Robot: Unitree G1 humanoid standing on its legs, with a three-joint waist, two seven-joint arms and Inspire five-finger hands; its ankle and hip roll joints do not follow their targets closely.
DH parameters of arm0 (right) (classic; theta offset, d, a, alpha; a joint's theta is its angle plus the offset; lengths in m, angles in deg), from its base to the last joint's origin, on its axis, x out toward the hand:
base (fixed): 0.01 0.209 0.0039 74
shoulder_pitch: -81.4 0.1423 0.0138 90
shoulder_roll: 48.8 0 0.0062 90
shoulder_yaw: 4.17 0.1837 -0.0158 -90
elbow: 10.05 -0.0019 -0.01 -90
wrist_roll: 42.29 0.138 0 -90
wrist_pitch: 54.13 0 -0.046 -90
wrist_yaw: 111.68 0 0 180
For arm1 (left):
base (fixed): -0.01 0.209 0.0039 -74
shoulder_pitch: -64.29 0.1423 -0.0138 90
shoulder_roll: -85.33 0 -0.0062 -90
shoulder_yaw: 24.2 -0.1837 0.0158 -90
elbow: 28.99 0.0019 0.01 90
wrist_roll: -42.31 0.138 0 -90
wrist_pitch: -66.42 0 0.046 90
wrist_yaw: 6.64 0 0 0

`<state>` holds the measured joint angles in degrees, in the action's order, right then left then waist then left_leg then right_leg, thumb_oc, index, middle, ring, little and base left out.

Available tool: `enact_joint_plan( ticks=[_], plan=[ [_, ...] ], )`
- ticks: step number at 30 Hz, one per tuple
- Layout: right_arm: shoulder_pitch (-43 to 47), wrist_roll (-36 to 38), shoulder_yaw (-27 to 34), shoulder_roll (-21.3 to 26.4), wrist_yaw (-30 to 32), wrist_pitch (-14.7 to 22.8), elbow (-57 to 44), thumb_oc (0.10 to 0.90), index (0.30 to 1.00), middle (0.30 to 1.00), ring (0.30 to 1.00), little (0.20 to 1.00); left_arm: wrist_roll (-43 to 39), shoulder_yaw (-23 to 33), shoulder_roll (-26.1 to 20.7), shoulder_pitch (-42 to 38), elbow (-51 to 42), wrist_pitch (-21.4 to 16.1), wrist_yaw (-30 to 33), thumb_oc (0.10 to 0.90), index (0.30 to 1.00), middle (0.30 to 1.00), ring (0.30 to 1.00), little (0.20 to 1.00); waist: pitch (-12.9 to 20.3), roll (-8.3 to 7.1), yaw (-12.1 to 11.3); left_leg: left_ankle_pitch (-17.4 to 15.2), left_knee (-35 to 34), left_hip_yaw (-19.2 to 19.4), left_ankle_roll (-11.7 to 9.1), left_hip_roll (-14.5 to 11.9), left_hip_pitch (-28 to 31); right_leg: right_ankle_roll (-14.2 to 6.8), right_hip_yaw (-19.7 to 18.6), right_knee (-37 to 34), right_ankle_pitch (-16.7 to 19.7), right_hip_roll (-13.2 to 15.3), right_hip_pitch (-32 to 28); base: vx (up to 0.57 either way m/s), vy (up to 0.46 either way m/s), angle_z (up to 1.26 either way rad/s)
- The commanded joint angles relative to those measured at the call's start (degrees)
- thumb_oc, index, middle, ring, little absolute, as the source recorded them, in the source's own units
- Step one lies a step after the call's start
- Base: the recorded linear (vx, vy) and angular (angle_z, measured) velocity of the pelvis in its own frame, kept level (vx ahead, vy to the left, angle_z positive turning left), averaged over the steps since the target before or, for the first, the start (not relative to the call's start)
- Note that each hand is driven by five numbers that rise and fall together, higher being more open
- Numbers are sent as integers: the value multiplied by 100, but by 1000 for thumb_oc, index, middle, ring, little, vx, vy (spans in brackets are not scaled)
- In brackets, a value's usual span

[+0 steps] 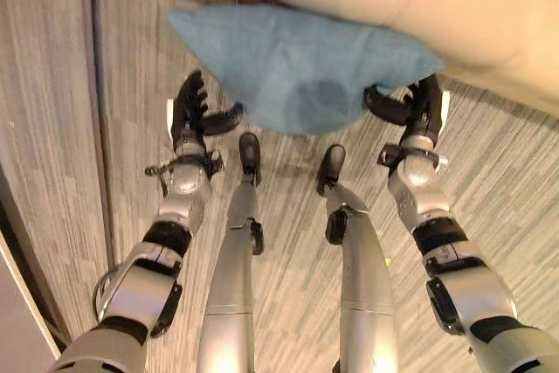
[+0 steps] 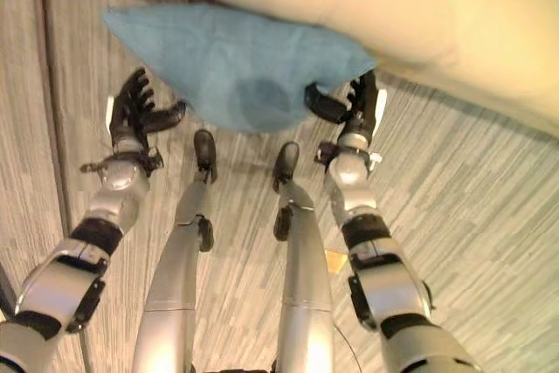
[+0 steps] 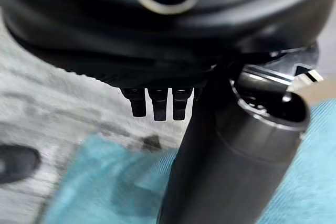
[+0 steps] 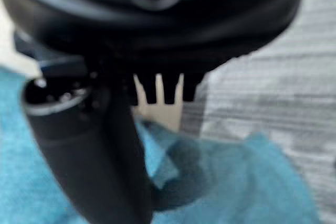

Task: Pick up all the scattered cushions and arrange them neatly on the sofa.

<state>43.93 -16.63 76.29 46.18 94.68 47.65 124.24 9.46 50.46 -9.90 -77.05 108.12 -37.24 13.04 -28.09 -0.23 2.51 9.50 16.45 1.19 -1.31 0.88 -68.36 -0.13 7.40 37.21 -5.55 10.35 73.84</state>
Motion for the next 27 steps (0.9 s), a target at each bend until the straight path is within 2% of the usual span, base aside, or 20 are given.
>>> enact_joint_plan(
  ticks=[1,7,8,9,10,15,19,23,24,27],
  plan=[
    [-339,105,-509,-261,-152,490,-441,800,900,900,900,900,-216,-55,78,324,60,-445,164,800,900,900,900,900,898,-75,0,-1019,509,-148,-95,-148,-94,-832,-245,-1050,556,297,-207,14,-27,4],
    [313,236,-973,-750,-273,601,-667,800,900,900,900,900,-585,-336,608,-507,-305,-588,271,800,900,900,900,900,1076,-111,13,-950,336,-229,-89,-109,-236,-855,-237,-1100,543,292,-43,12,-7,1],
    [432,286,-1030,-816,-367,673,-793,477,415,415,415,415,-478,-439,686,-673,-501,-611,261,772,858,858,858,858,1139,-96,19,-935,284,-234,-88,-97,-237,-871,-236,-1095,539,289,-9,0,0,0],
    [467,297,-1048,-837,-412,695,-867,400,300,300,300,300,-450,-457,719,-708,-598,-626,258,524,486,486,486,486,1167,-88,19,-926,258,-242,-87,-91,-240,-878,-237,-1089,536,288,4,40,4,1],
    [466,268,-1035,-824,-478,751,-1088,400,300,300,300,300,-402,-461,735,-741,-861,-670,260,400,300,300,300,300,1221,-75,25,-909,195,-247,-91,-75,-225,-888,-227,-1096,532,293,22,0,0,0],
    [122,102,-849,-762,-559,843,-1568,400,300,300,300,300,-431,-300,811,-450,-1373,-729,182,400,300,300,300,300,1429,-38,22,-873,2,-264,-95,-23,-84,-900,-220,-1147,514,273,-56,16,2,1],
    [-441,-55,-689,-792,-642,820,-1826,400,300,300,300,300,-501,-142,1036,120,-1702,-669,32,400,300,300,300,300,1599,-17,-7,-880,-150,-238,-104,32,356,-903,-187,-1166,501,257,-401,7,8,1],
    [-1216,-18,-575,-915,-841,796,-2134,400,300,300,300,300,-395,-125,1085,844,-2195,-569,-193,400,300,300,300,300,1655,-21,-20,-870,-463,-255,-136,79,1097,-938,-91,-1316,557,265,-1063,18,18,4],
    [-1668,25,-518,-940,-1014,794,-2361,400,300,300,300,300,-259,-181,1106,1197,-2444,-536,-309,400,300,300,300,300,1627,-39,-19,-716,-603,-284,-130,134,1455,-890,1,-1493,769,307,-1407,-41,-10,1],
    [-2115,-36,-520,-973,-1090,784,-2605,400,300,300,300,300,-268,-253,1169,1587,-2704,-521,-454,400,300,300,300,300,1624,-50,-8,-725,-720,-311,-133,143,1879,-897,86,-1667,820,326,-1846,-18,-3,1]
  ],
)
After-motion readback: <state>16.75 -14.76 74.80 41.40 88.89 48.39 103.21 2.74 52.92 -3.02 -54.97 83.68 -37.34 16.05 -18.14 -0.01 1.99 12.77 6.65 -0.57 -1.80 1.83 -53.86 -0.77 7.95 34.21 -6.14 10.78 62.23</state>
